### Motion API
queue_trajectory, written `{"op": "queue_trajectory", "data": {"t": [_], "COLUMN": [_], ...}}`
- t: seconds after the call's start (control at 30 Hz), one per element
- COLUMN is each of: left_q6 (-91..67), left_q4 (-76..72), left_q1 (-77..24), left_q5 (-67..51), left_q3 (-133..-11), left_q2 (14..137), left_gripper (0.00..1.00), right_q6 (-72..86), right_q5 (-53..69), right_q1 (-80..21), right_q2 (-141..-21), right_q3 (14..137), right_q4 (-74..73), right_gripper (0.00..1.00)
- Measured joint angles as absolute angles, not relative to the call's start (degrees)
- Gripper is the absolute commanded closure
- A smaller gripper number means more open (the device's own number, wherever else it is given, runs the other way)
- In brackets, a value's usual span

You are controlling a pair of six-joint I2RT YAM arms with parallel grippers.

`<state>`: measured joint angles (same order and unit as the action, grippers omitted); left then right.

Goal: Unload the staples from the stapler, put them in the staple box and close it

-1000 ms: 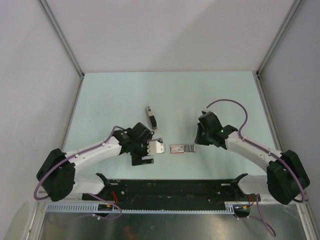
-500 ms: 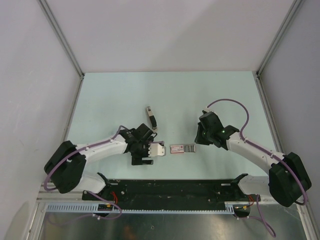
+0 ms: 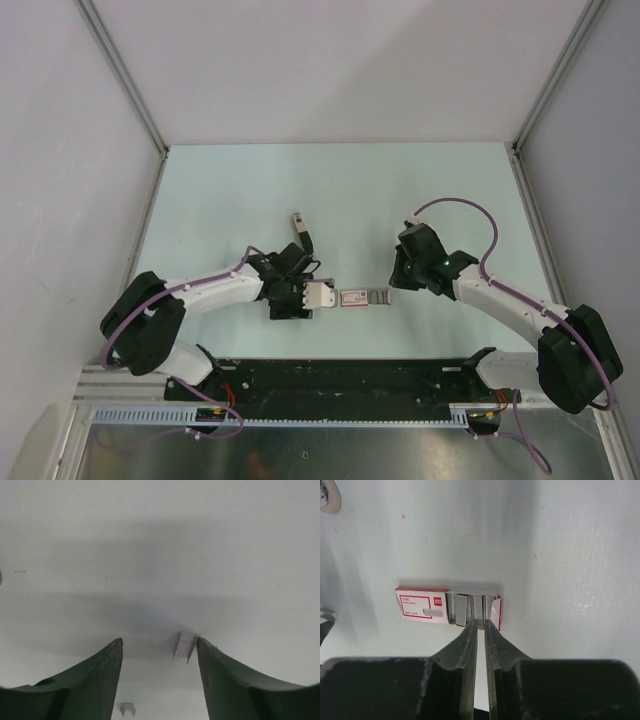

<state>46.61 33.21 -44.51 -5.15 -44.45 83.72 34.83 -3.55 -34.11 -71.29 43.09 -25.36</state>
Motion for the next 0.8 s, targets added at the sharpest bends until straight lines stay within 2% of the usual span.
{"op": "queue_trajectory", "data": {"t": [0.1,0.37,0.63,0.8], "left_q6": [46.9,47.1,46.8,45.5], "left_q4": [33.2,33.0,33.1,33.8], "left_q1": [-44.5,-44.5,-44.5,-44.5], "left_q5": [-5.1,-5.1,-5.1,-5.4], "left_q3": [-44.4,-43.9,-43.8,-44.8], "left_q2": [84.1,84.1,84.1,83.9], "left_gripper": [0.47,0.6,0.97,1.0], "right_q6": [34.8,34.8,34.6,34.2], "right_q5": [-3.6,-3.6,-3.3,-2.4], "right_q1": [-34.1,-34.1,-34.1,-33.9], "right_q2": [-71.3,-71.3,-71.2,-71.0], "right_q3": [43.1,43.1,43.1,43.7], "right_q4": [-25.4,-25.4,-25.4,-25.5], "right_gripper": [0.85,0.86,0.87,0.87]}}
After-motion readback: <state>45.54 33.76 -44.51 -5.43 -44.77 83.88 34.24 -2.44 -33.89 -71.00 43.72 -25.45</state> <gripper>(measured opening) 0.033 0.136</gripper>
